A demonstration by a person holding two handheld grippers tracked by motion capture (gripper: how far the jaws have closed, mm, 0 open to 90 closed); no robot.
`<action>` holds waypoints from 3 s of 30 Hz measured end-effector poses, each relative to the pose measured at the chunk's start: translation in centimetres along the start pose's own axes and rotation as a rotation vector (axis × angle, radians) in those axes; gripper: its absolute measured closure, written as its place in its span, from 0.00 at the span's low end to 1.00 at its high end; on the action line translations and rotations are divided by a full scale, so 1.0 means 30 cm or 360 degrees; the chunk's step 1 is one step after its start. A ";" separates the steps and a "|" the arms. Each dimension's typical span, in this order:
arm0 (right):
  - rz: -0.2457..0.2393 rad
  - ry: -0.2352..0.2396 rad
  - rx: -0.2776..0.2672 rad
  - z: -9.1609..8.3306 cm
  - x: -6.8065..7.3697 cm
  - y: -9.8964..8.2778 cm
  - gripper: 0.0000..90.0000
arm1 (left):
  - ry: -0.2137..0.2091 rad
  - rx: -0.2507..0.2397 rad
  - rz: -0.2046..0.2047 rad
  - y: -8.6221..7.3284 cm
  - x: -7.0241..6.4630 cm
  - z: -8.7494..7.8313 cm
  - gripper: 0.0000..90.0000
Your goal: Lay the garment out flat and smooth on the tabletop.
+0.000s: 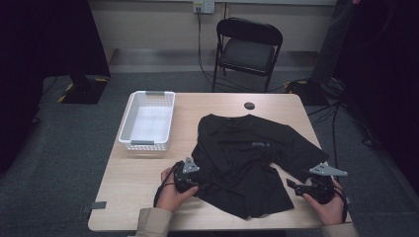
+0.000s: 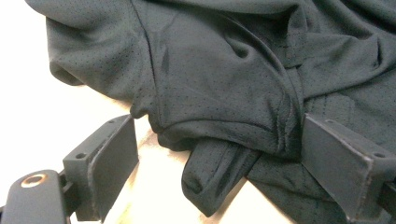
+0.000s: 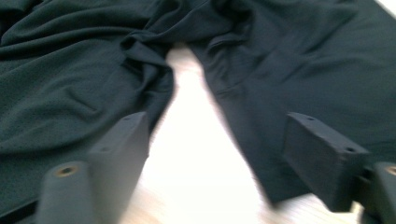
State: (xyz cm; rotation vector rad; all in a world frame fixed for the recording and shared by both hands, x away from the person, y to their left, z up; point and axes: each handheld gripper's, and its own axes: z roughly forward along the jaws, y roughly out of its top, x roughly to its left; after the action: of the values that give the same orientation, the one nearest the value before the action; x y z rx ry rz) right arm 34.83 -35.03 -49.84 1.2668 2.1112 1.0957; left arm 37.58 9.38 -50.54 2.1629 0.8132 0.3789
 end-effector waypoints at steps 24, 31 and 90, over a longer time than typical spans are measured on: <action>-0.0086 -0.0001 0.0124 0.041 0.012 -0.012 0.13 | -0.0035 -0.0096 0.0101 0.150 -0.138 -0.026 0.40; -0.0086 -0.0001 0.0123 0.041 0.011 -0.012 0.13 | 0.0062 0.0030 0.0087 0.198 -0.160 0.075 0.54; -0.0085 0.0000 0.0123 0.041 0.011 -0.012 0.13 | 0.0088 -0.0101 -0.0157 0.260 0.053 -0.052 0.67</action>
State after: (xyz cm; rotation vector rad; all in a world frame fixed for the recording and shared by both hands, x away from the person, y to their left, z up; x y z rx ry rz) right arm 35.35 -34.32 -50.85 1.2372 2.1940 1.0005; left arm 41.32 7.47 -43.61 2.0527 0.9224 0.4100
